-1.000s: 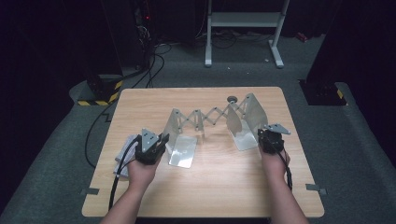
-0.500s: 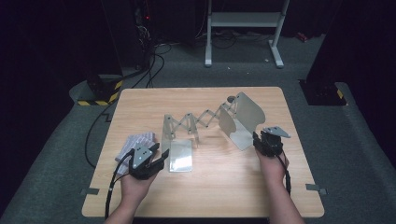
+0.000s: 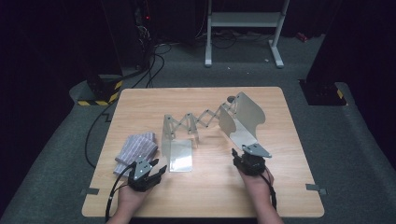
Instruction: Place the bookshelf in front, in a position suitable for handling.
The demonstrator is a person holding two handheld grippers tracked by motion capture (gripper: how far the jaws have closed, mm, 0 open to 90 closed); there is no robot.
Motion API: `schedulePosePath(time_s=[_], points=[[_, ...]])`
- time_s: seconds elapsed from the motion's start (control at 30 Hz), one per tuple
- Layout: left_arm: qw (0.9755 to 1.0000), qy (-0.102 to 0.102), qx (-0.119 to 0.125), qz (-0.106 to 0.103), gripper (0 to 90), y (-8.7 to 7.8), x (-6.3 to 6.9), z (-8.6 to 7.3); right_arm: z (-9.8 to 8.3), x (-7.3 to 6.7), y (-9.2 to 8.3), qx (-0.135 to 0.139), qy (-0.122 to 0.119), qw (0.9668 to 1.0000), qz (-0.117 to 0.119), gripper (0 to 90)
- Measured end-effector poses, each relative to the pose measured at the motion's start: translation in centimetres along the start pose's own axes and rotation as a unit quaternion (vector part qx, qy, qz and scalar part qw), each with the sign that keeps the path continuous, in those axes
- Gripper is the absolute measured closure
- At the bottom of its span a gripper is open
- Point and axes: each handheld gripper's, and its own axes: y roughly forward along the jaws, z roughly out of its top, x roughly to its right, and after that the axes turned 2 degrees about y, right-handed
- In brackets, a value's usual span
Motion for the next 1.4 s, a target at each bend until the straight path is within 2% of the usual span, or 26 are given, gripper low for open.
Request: schedulePosePath(time_s=[0.2,0.3,0.4,0.5,0.57,0.67,0.77,0.83,0.93,1.07,1.27,1.4], points=[[0.9995,-0.031,0.002,0.011,56.6,-0.1,-1.1,-0.6,1.8,-5.2,0.7,0.008,-0.041,0.9974,0.059,55.3],[0.9994,-0.032,0.002,0.011,55.8,-0.1,-1.3,-0.6,2.9,-7.6,1.3,0.013,-0.056,0.9948,0.083,52.6],[0.9994,-0.031,0.003,0.012,55.2,-0.1,-1.3,-0.6,4.0,-9.5,2.4,0.015,-0.064,0.993,0.098,51.7],[0.9993,-0.034,0.005,0.011,55.0,-0.2,-1.4,-0.7,4.9,-10.7,3.3,0.012,-0.067,0.9917,0.109,50.6],[0.9993,-0.036,0.007,0.01,54.9,-0.1,-1.5,-0.7,5.5,-11.4,3.8,0.011,-0.075,0.9924,0.097,50.8],[0.9993,-0.036,0.008,0.004,54.6,-0.1,-1.5,-0.7,6.3,-11.1,4.9,0.01,-0.057,0.9947,0.085,57.4],[0.9993,-0.034,0.011,0.002,54.5,-0.2,-1.5,-0.7,6.8,-10.8,5.6,0.011,-0.053,0.9952,0.082,68.5],[0.9994,-0.033,0.012,0.003,54.3,-0.2,-1.5,-0.7,6.9,-10.6,5.7,0.013,-0.052,0.9956,0.077,76.9],[0.9994,-0.034,0.013,0.002,53.7,-0.1,-1.5,-0.7,6.9,-10.1,5.4,0.015,-0.045,0.9962,0.073,84.3],[0.9994,-0.033,0.012,0.0,52.3,-0.1,-1.3,-0.6,6.2,-9.5,4.6,0.023,-0.053,0.996,0.068,88.8],[0.9992,-0.027,0.022,-0.017,48.6,0.0,-0.5,-0.3,4.3,-8.6,2.3,0.038,-0.047,0.9946,0.084,89.6],[0.9986,-0.02,0.038,-0.033,44.9,0.1,0.3,0.4,3.2,-8.1,1.0,0.046,-0.046,0.993,0.099,89.7]])
